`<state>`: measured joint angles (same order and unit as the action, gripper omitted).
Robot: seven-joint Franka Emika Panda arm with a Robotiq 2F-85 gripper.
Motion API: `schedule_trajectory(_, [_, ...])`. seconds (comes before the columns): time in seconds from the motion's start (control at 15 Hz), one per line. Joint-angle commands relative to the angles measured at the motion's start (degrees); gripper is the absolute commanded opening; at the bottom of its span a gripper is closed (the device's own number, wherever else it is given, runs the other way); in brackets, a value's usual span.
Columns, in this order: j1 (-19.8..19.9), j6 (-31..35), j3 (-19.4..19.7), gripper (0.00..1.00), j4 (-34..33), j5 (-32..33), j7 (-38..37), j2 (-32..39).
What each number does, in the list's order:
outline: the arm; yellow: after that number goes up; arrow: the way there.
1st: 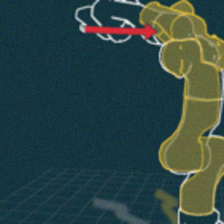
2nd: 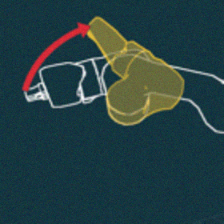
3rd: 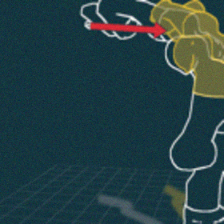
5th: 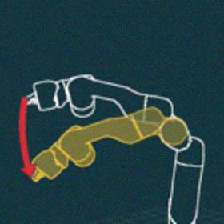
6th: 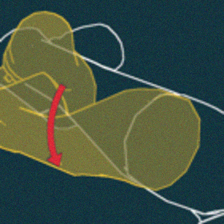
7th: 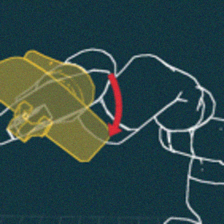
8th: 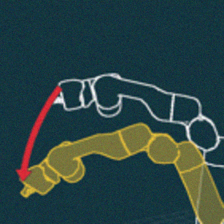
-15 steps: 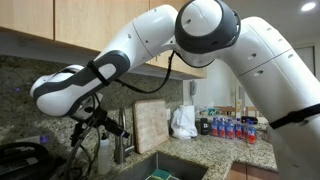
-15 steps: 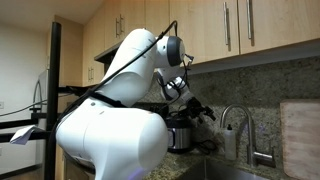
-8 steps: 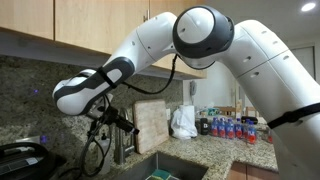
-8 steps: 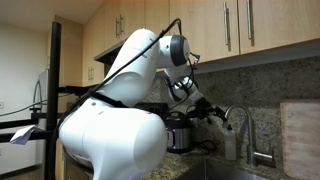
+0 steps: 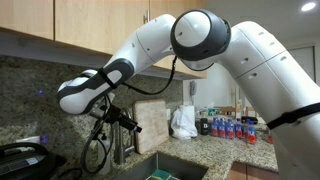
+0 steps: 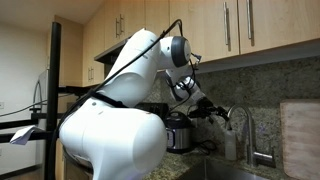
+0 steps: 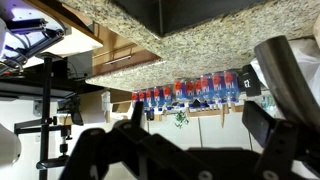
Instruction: Turn the tap nozzle to the right
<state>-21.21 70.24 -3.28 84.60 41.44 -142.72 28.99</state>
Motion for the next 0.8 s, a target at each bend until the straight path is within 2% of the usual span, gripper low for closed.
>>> schedule_trajectory(0.0, [2.67,-1.44,0.68,1.00,-2.29,-0.55,0.61,1.32])
schedule_trajectory(0.73, [7.13,-2.46,3.08,1.00,-4.00,-1.72,-0.01,1.40])
